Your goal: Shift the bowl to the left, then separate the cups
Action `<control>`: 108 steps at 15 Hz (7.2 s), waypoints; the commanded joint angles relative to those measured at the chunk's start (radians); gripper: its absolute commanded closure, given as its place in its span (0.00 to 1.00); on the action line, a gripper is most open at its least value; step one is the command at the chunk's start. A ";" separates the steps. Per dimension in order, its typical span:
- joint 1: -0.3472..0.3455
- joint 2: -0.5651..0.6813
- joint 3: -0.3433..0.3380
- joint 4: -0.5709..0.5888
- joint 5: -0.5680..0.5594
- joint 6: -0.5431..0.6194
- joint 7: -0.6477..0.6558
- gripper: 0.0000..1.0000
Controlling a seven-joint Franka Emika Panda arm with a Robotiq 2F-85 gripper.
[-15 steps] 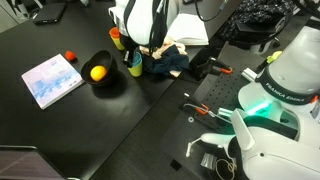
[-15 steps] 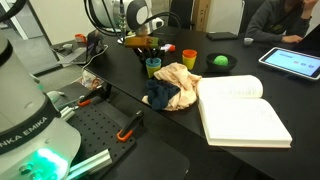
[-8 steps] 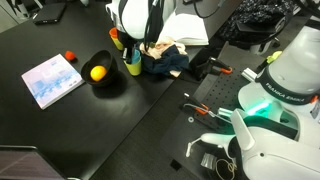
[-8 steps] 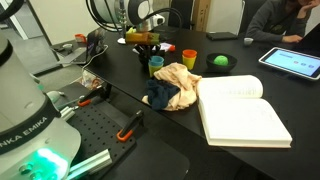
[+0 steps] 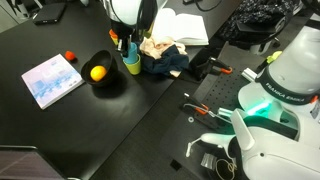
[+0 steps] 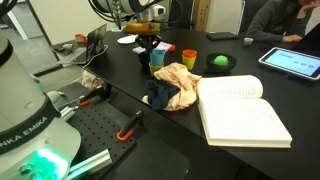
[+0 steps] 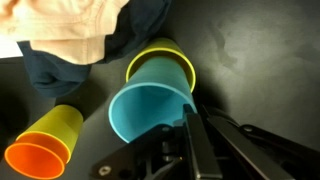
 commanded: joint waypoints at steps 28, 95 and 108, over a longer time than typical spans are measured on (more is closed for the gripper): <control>0.157 -0.060 0.117 -0.228 0.171 0.223 -0.126 0.96; -0.025 0.319 -0.135 0.633 0.005 -0.263 0.000 0.97; -0.025 0.051 -0.117 0.337 0.012 -0.229 0.025 0.97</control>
